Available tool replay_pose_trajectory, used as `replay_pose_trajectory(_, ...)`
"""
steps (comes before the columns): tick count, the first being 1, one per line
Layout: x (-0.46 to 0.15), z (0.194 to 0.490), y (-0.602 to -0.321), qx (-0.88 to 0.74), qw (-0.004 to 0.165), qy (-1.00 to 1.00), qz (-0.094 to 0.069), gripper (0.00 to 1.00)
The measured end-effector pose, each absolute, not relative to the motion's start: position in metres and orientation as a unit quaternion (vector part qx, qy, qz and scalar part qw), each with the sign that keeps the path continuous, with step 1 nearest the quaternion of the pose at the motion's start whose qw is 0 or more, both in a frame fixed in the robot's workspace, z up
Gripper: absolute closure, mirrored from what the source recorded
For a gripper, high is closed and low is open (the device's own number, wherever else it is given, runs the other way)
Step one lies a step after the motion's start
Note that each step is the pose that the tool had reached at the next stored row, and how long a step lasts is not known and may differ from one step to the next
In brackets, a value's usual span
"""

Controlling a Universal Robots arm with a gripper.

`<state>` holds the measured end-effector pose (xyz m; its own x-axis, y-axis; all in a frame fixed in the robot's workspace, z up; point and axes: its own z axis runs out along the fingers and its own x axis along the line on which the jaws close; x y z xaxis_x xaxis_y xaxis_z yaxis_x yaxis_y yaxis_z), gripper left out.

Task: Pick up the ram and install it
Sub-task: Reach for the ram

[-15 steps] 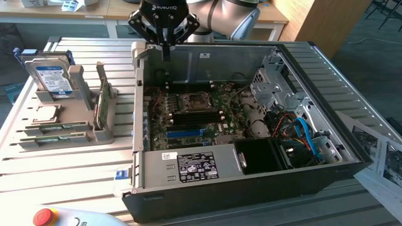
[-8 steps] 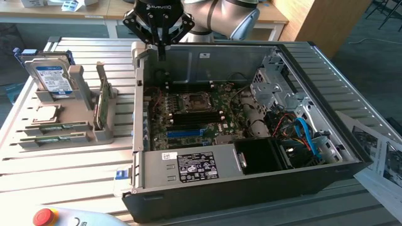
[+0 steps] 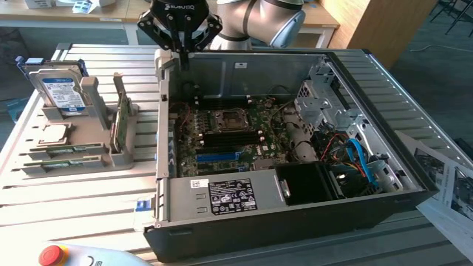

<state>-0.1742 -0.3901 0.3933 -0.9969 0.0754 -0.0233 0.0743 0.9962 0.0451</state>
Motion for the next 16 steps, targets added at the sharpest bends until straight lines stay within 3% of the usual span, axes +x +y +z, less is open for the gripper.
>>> replay_pose_trajectory(16,-0.196,0.393,-0.383,0.037,0.012,0.999,0.022,0.89)
